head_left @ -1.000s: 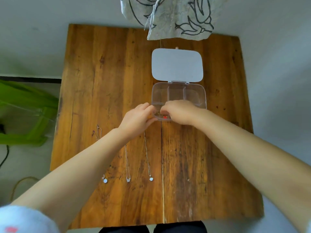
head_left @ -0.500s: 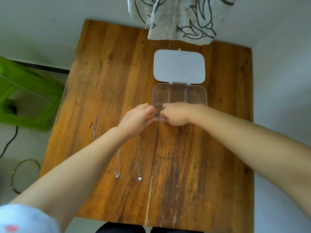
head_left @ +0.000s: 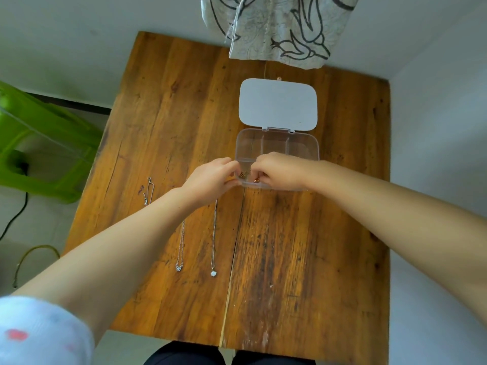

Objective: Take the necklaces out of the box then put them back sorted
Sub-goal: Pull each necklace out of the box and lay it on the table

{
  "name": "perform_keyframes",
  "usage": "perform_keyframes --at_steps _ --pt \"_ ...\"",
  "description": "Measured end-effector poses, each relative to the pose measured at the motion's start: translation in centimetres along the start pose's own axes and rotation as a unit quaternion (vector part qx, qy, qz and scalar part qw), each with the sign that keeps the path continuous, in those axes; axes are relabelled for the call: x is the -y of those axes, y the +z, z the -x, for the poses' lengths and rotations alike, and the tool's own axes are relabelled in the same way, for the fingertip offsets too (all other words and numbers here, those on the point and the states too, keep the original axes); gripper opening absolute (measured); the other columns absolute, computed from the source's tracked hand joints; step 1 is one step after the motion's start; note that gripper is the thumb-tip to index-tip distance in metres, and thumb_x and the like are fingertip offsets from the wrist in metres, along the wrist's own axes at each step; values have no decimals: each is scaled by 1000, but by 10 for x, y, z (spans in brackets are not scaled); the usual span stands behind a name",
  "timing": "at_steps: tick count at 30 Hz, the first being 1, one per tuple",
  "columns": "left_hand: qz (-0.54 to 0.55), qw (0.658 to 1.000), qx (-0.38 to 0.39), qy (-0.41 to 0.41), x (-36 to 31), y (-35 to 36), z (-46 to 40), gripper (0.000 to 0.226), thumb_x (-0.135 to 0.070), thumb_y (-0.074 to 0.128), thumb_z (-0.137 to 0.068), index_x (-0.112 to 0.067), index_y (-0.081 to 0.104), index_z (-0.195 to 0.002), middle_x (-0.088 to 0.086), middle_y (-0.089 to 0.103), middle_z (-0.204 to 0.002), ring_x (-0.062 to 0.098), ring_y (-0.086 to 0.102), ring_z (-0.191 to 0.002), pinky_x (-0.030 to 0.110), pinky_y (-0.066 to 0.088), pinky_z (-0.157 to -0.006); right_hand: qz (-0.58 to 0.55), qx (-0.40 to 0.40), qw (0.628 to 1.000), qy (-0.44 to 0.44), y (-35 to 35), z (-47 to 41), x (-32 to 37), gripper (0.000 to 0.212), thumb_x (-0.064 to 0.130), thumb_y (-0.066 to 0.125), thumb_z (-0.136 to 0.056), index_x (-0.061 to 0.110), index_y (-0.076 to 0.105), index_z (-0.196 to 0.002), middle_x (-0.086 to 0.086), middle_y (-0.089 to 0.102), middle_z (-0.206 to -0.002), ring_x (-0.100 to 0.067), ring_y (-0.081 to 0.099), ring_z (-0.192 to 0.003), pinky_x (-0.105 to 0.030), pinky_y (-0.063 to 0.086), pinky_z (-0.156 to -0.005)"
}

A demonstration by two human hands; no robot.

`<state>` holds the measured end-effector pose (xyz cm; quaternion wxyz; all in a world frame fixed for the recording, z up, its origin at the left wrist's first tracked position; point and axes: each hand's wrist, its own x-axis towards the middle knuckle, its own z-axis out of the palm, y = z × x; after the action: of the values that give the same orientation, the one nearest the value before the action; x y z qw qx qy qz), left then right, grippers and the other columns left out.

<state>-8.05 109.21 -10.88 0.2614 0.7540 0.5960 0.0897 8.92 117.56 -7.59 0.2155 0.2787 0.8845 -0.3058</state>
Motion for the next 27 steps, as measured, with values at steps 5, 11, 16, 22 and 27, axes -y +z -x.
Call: perform_keyframes --at_steps 5,11,16,22,27 --pt "-27 1000 -2 -15 -4 -7 4 25 -22 56 -89 -13 53 -112 9 55 -97 24 55 -85 35 48 -61 -244 -102 964 37 -12 23 8 15 8 49 -92 17 61 -91 1 62 -77 -11 60 -66 -23 52 -63" --pt "107 993 -49 -27 -16 -16 16 54 -9 55 -84 -15 38 -135 9 47 -133 22 43 -122 36 44 -94 -513 -117 849 46 -26 56 38 27 -3 39 -95 10 62 -89 -5 66 -82 -9 67 -69 -19 55 -61" --pt "258 965 52 7 -51 -45 17 27 -24 49 -93 -19 57 -118 -7 50 -128 4 44 -117 19 35 -95 -614 -116 781 10 -40 92 57 27 2 37 -99 6 64 -97 -5 67 -85 -11 65 -73 -20 54 -58" --pt "345 933 104 -6 -62 -74 21 34 -30 42 -96 -10 61 -75 1 63 -70 14 58 -68 24 46 -71 -597 -212 766 107 -8 127 59 22 6 51 -94 12 58 -114 -3 68 -79 -8 61 -61 -16 51 -53" --pt "324 919 225 -5 -47 -84 22 39 -36 40 -96 -20 52 -63 5 46 -58 17 47 -62 19 39 -75 -699 -227 648 200 66 137 73 13 0 53 -91 3 66 -95 -8 67 -79 -6 60 -59 -14 50 -50"
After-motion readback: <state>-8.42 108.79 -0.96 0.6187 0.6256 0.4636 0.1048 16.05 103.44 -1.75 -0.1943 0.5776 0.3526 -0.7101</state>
